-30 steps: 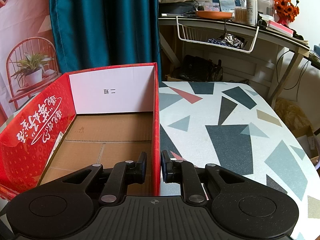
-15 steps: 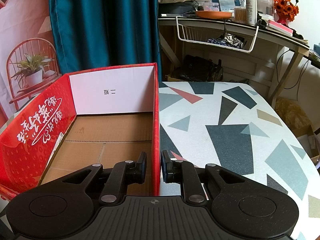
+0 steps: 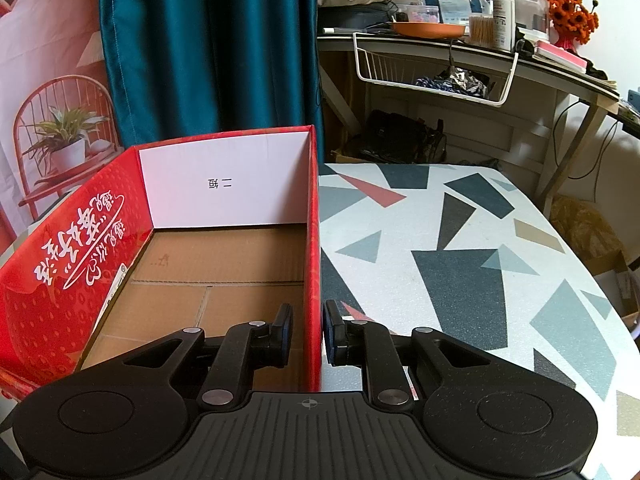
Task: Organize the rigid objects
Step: 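Close the left gripper on the purple power bank and lift, then carry the purple power bank into the red box and release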
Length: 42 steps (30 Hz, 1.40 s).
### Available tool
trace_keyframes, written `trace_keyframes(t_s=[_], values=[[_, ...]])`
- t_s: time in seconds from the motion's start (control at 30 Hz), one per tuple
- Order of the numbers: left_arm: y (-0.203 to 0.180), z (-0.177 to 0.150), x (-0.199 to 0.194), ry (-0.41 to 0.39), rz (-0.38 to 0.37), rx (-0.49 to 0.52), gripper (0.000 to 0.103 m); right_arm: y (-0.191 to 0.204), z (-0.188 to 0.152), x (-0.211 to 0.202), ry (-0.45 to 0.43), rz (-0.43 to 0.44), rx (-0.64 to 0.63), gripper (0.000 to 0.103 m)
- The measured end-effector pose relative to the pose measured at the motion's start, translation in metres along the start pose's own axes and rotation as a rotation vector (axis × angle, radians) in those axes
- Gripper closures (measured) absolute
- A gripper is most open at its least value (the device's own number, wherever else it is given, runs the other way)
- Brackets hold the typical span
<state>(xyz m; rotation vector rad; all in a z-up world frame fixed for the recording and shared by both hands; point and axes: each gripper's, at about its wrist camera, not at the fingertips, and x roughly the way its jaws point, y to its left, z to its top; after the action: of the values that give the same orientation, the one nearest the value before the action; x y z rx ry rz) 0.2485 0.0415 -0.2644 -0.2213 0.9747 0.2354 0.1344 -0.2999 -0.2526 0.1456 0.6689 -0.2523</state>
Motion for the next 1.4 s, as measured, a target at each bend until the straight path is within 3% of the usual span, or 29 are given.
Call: trace_keyframes(t_s=[0.17, 0.6, 1.0, 1.13, 1.4], values=[[0.002, -0.001, 0.0, -0.021, -0.008, 0.018, 0.014, 0.0, 0.0, 0.0, 0.0, 0.0, -0.001, 0.086], [0.005, 0.011, -0.019, -0.089, -0.089, 0.162, 0.015, 0.001, 0.0, 0.0, 0.0, 0.0, 0.0, 0.086], [-0.023, 0.043, -0.065, -0.174, -0.297, 0.256, 0.015, 0.001, 0.0, 0.0, 0.0, 0.001, -0.001, 0.086], [-0.044, 0.05, -0.086, -0.215, -0.357, 0.295, 0.015, 0.001, 0.0, 0.0, 0.001, 0.002, 0.0, 0.086], [-0.105, 0.043, -0.115, -0.263, -0.565, 0.464, 0.015, 0.001, 0.0, 0.0, 0.001, 0.002, -0.001, 0.086]])
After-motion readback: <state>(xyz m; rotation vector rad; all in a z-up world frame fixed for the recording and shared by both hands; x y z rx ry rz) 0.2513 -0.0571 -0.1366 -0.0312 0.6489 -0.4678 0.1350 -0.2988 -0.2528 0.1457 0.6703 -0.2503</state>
